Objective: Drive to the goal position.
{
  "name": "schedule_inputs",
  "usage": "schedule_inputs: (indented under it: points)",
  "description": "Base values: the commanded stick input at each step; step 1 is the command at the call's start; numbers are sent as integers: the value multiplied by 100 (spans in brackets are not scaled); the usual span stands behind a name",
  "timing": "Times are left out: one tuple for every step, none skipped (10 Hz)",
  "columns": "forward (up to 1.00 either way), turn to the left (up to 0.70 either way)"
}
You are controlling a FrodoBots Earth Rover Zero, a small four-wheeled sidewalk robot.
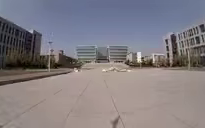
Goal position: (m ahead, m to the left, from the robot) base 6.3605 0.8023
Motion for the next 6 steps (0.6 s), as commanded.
schedule_inputs:
  points:
    - [100, 1]
    - [100, 1]
    - [100, 1]
    - [100, 1]
    - [100, 1]
    - [100, 1]
